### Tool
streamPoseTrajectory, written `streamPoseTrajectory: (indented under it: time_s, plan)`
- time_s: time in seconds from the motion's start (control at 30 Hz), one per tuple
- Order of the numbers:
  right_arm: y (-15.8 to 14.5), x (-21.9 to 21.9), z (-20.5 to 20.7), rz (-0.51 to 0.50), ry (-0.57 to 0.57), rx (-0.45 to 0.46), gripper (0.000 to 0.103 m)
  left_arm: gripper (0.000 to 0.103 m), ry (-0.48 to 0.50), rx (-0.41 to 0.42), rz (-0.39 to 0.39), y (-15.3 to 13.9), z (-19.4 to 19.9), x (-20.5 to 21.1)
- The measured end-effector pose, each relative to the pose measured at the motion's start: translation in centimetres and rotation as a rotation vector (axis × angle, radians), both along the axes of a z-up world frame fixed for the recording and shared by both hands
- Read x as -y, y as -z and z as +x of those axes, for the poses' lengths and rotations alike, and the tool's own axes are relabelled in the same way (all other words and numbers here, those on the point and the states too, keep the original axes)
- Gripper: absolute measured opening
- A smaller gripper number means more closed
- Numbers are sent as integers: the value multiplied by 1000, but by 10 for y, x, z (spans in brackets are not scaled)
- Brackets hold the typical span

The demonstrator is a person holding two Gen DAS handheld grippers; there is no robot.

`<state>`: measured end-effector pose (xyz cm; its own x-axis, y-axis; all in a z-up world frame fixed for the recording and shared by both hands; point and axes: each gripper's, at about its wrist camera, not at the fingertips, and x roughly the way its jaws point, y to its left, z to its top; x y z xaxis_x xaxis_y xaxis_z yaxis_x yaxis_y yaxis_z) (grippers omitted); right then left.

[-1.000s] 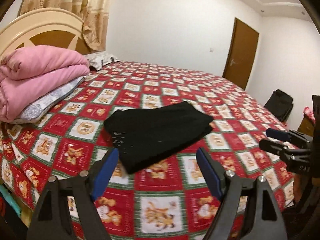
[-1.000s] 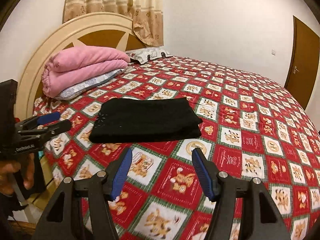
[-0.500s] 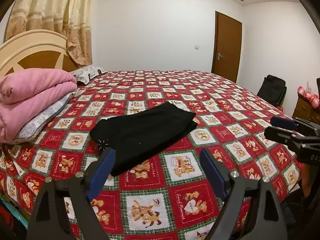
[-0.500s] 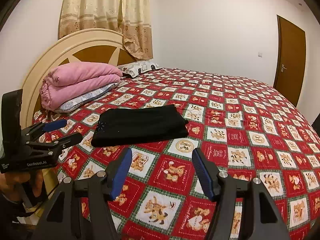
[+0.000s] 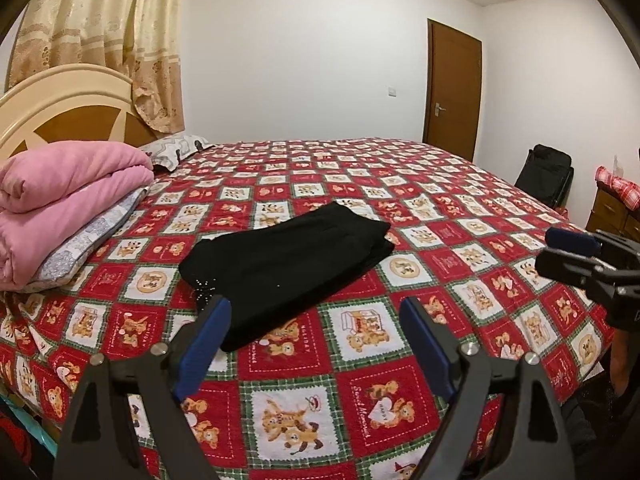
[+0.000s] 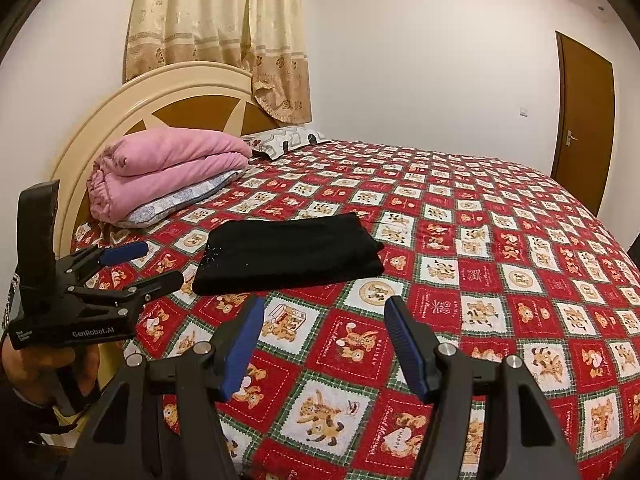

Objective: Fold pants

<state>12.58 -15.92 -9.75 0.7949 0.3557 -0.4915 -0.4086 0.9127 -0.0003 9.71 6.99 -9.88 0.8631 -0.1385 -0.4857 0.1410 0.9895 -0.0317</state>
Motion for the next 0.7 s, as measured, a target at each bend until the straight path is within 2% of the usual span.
streamPoseTrajectory:
  time_s: [0.27,0.3,0.37,0.7]
  plan:
    - [3,-3,1,-5,-11,-14,64,90,-4,0,2,-1,1,-1]
    - [4,-3,1,-2,-12,-15,64,91,-8,-1,4,-1,1,-1]
    - [3,-3,1,-1,-10,-13,64,102,-23,6,12,-2,1,-2]
    - [8,-5,-2,10,-20,-19,64,102,-42,19,20,-5,0,-5]
